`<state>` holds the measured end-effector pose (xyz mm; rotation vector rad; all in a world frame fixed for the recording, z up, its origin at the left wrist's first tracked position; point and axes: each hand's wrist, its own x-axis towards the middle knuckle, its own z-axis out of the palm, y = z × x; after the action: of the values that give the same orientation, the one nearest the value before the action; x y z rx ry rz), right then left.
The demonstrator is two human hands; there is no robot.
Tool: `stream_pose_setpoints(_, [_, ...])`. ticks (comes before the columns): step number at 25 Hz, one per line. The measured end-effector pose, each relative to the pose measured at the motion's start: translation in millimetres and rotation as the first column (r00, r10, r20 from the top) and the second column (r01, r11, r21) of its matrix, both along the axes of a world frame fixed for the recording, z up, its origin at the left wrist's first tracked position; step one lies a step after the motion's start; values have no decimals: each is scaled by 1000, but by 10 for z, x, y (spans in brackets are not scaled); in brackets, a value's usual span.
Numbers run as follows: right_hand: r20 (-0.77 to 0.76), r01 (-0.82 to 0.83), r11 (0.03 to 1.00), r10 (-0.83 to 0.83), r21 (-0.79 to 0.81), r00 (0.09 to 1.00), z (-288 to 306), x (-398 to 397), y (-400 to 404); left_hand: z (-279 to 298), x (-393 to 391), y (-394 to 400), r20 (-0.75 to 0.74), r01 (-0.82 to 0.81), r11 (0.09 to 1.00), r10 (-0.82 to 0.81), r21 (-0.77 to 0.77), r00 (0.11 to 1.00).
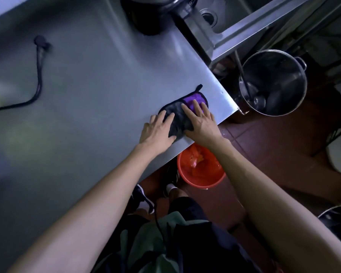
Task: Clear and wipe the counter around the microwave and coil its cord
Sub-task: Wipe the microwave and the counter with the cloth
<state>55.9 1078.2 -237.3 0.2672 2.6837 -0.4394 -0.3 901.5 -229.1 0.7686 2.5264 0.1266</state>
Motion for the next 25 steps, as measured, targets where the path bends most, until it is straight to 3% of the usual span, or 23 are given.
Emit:
stream_pose_setpoints(4, [8,-2,1000,2,17,1000,-113,-1,-62,-75,63,58,-60,-61,998,61,4,996])
stream_pose_setpoints(10, [-134,18,1000,-18,-4,991,-133,164,-146,-75,193,56,-72,-83,996,81,-25,994])
stream_pose_setpoints(14, [-138,64,997,-70,-47,988,-77,407,-416,-33,479,-127,-60,-135,990,133,-32,989])
stream_pose_setpoints(17, [-88,31,997,-37,-65,995,-2,555,-666,13,691,-383,-1,-186,982,186,-21,983])
stream_pose_setpoints(22, [23,-50,972,56,-230,998,162,915,-1186,140,1211,-1106,119,-320,946,313,48,942])
stream_pose_setpoints(25, [-7,-117,953,120,-278,993,314,1213,-1624,279,1598,-1605,98,-383,918,373,108,923])
